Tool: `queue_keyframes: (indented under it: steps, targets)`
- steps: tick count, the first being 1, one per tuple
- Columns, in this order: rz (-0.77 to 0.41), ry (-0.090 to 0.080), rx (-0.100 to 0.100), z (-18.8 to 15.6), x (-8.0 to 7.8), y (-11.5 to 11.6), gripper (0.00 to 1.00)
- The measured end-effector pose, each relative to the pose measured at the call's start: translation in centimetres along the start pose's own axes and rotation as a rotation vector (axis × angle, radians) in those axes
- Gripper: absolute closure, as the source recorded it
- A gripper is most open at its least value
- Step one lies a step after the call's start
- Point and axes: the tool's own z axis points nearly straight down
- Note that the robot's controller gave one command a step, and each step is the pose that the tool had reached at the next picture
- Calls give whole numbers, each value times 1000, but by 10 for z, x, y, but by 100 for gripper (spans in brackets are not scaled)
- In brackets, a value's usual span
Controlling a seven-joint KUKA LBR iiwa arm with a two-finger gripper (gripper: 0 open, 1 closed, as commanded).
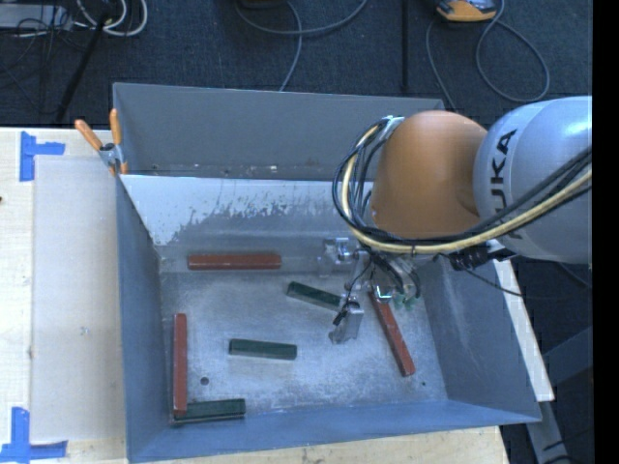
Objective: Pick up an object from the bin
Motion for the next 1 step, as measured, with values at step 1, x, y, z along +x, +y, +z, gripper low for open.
queue_keyframes:
  steps: [1]
  targets:
    - [67,5,1,126,-30,-49,0]
